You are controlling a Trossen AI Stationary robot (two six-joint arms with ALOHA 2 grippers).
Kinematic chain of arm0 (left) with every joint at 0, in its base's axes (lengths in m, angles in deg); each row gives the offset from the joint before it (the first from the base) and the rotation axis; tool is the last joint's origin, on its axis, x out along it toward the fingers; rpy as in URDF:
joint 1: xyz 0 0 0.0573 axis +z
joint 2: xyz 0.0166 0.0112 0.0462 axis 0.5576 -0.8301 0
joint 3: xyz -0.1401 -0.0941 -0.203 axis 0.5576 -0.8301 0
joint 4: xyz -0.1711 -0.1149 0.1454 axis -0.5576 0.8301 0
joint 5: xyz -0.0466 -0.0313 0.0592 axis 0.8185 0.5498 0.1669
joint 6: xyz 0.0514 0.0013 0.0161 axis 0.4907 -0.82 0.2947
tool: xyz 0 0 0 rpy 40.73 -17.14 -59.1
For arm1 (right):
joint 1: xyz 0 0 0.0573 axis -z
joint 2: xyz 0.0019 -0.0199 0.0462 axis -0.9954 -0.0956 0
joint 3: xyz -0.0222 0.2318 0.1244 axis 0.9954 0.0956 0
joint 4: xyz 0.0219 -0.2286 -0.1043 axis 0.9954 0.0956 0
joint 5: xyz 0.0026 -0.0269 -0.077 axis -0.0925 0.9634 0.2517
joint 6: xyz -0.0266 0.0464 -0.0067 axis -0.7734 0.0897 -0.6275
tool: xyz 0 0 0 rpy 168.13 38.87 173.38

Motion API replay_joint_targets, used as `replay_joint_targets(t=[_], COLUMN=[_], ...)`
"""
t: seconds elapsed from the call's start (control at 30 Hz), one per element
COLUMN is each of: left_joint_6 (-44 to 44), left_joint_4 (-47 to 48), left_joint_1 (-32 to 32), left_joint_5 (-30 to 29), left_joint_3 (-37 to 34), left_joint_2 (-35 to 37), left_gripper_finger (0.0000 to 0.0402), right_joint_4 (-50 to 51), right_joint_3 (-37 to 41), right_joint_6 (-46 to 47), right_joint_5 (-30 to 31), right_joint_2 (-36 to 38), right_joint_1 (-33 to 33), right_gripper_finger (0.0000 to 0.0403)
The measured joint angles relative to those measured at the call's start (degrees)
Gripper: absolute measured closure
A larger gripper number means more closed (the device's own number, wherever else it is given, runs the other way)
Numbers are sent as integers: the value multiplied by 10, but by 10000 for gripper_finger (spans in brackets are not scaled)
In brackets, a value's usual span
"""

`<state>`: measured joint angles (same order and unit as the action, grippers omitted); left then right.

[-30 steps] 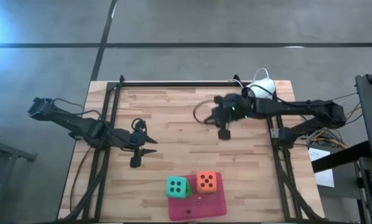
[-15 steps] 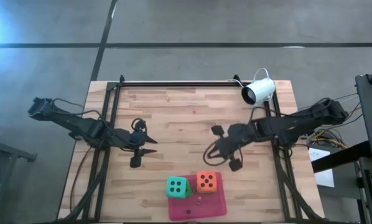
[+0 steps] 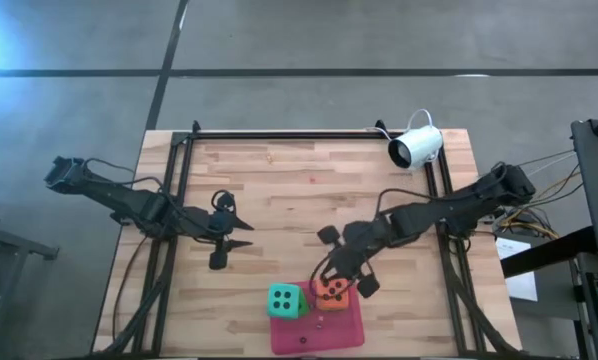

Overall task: Pick & Place Dice
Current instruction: Put the black dice into the pink bin

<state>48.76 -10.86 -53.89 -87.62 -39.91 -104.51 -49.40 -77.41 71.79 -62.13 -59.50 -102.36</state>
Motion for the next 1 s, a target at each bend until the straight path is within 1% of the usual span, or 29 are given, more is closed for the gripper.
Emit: replay_joint_targets(t=[0.1,0.3,0.4,0.53,0.83,1.0], left_joint_6=[0,0,0,0,0,0], left_joint_4=[0,0,0,1,0,0], left_joint_1=[0,0,0,0,0,0], left_joint_5=[0,0,0,0,0,0], left_joint_3=[0,0,0,0,0,0], left_joint_2=[0,0,0,0,0,0], left_gripper_finger=[210,205,204,206,225,233], right_joint_4=[14,36,66,69,67,69], right_joint_3=[-35,-96,-119,-129,-126,-126], right_joint_6=[-13,-30,-41,-42,-24,-19], right_joint_5=[-2,-68,-71,-71,-72,-72], right_joint_2=[-30,-94,-112,-119,-119,-119], right_joint_1=[-7,-7,-8,-8,-8,-8], right_gripper_finger=[358,358,358,355,299,281])
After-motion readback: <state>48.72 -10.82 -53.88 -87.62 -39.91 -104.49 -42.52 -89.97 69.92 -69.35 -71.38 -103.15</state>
